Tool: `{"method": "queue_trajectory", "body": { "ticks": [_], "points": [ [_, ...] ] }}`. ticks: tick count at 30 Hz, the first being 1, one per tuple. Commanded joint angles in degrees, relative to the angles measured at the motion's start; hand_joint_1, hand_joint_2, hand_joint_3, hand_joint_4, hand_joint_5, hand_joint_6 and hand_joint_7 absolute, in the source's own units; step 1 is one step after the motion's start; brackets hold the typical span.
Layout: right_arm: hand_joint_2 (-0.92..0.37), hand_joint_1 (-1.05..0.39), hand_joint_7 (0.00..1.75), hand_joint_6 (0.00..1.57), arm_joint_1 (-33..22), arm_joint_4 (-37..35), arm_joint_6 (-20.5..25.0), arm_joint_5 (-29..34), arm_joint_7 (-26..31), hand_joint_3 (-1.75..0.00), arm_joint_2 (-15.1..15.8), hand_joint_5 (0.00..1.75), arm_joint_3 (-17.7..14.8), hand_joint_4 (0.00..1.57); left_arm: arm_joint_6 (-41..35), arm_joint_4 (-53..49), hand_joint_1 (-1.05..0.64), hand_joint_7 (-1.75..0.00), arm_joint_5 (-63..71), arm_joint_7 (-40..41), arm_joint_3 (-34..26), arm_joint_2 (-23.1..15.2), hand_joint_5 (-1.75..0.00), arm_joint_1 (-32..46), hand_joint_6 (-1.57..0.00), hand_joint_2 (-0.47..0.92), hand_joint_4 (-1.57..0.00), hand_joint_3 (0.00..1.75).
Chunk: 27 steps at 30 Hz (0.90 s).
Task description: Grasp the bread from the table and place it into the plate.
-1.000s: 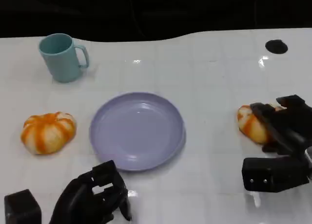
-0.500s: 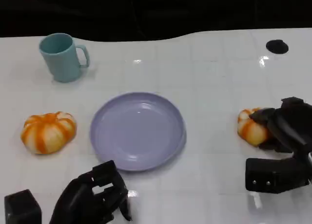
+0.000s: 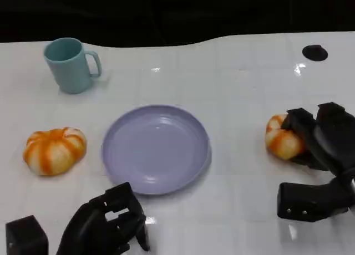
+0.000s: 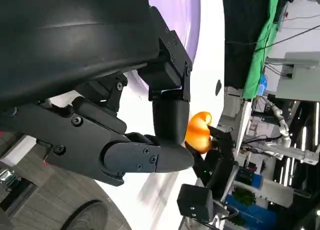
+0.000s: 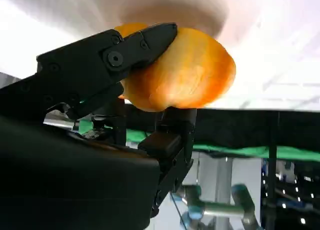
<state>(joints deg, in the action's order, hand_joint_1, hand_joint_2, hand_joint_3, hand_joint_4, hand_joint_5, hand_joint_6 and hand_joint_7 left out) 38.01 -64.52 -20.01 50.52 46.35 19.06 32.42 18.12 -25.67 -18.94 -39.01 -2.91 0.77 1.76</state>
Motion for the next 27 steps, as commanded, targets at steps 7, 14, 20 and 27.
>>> {"method": "queue_trajectory", "body": {
  "ticks": [7,14,20,27],
  "points": [
    [-0.55,-0.09,1.57,0.81,0.0,9.8,-4.8,-2.2,-1.4,-0.80,-1.0,1.75,-0.7,0.97,0.0,0.3,-0.61,-1.48,0.0,0.3,-0.3,-0.7,-1.75,0.4,-0.71,0.81,-0.78,0.42],
    [-0.34,-0.13,1.64,0.81,0.1,15.3,-7.2,-4.4,-7.0,-1.22,-4.2,1.75,-1.0,1.01,0.5,0.3,-0.62,-1.49,0.4,0.6,-0.2,-0.7,-1.75,0.5,-0.71,0.82,-0.78,0.42],
    [-0.33,-0.15,1.62,0.82,1.3,16.5,-6.9,-4.7,-10.8,-1.29,-7.6,1.75,-0.6,1.01,0.1,0.9,-0.62,-1.48,0.3,0.5,-0.3,-0.7,-1.75,0.7,-0.71,0.82,-0.78,0.41],
    [-0.39,-0.17,1.73,0.75,2.8,15.5,-6.5,-3.9,-12.4,-1.08,-11.3,1.75,0.1,0.98,-0.1,1.5,-0.63,-1.48,0.5,0.5,-0.2,-0.8,-1.75,1.2,-0.71,0.82,-0.78,0.40]
  ]
}}
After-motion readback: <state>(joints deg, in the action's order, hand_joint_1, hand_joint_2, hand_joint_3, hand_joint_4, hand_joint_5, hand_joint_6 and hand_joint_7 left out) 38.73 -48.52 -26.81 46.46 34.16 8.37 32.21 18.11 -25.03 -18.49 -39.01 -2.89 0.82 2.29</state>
